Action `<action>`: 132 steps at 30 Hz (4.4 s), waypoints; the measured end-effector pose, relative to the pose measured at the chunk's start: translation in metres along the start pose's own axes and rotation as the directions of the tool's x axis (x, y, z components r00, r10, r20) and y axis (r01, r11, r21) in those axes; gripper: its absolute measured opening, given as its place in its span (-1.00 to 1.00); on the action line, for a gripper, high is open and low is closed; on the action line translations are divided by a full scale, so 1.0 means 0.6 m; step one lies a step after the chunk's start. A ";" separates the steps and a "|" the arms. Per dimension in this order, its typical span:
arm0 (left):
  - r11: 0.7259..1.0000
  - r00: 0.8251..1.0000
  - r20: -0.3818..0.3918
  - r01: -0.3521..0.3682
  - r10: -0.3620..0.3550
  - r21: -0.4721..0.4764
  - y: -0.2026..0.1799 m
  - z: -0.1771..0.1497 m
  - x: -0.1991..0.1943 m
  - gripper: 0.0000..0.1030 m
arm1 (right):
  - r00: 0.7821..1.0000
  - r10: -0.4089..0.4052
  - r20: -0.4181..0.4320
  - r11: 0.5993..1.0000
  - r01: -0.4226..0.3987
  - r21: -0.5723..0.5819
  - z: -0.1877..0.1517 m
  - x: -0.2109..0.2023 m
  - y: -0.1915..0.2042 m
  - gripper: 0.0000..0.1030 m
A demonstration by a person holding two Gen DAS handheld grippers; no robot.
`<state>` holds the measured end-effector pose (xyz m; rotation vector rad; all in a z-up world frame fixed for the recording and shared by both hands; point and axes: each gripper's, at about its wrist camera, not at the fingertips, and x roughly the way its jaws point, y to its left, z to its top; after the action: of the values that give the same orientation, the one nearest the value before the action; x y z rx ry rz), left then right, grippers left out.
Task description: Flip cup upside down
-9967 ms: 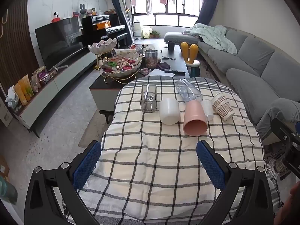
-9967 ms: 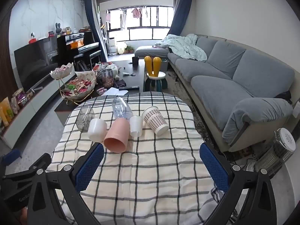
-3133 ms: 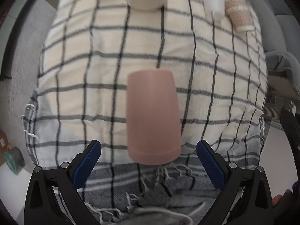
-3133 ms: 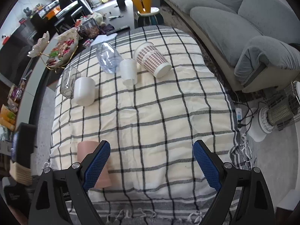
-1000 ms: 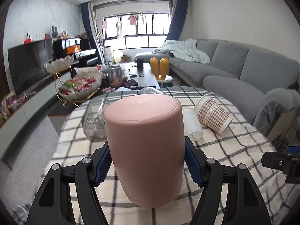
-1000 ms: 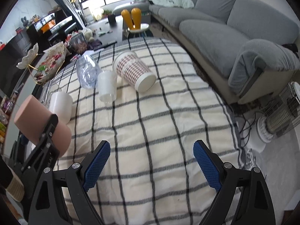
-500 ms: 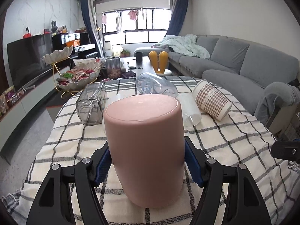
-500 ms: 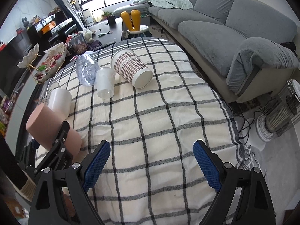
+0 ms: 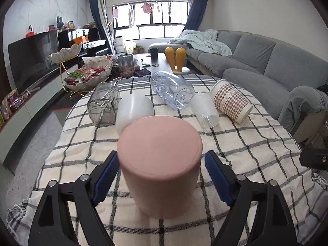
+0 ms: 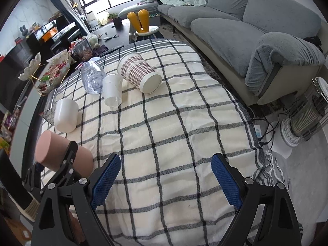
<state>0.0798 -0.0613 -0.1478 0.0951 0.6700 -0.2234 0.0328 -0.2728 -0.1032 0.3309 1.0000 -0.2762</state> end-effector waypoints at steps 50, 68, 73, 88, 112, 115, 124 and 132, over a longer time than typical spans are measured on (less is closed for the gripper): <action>0.968 0.982 -0.023 -0.189 0.188 -0.164 0.127 0.090 -0.268 1.00 | 0.897 0.091 0.433 0.982 -0.009 -0.188 -0.016 -0.254 0.118 0.98; 0.971 0.985 -0.035 -0.171 0.168 -0.164 0.126 0.095 -0.276 1.00 | 0.883 0.088 0.461 0.980 0.008 -0.201 -0.020 -0.262 0.123 0.98; 0.971 0.985 -0.037 -0.174 0.171 -0.161 0.125 0.095 -0.275 1.00 | 0.883 0.088 0.461 0.979 0.008 -0.202 -0.021 -0.261 0.124 0.98; 0.971 0.985 -0.038 -0.174 0.170 -0.162 0.125 0.094 -0.275 1.00 | 0.888 0.093 0.451 0.978 0.003 -0.207 -0.021 -0.254 0.123 0.98; 0.975 0.987 -0.050 -0.156 0.150 -0.157 0.123 0.086 -0.267 1.00 | 0.890 0.094 0.446 0.978 0.000 -0.206 -0.020 -0.252 0.126 0.98; 0.976 0.988 -0.055 -0.151 0.144 -0.160 0.124 0.083 -0.265 1.00 | 0.891 0.096 0.443 0.978 -0.002 -0.207 -0.019 -0.249 0.126 0.98; 0.974 0.987 -0.056 -0.159 0.152 -0.159 0.123 0.081 -0.263 1.00 | 0.891 0.093 0.444 0.978 0.001 -0.208 -0.019 -0.249 0.125 0.98; 0.973 0.986 -0.069 -0.161 0.151 -0.167 0.127 0.082 -0.260 1.00 | 0.893 0.093 0.441 0.978 0.000 -0.207 -0.018 -0.250 0.125 0.98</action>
<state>0.0087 0.0323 -0.0104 -0.0118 0.7311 -0.0108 -0.0241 -0.1887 0.0304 0.0955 0.5535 -0.1919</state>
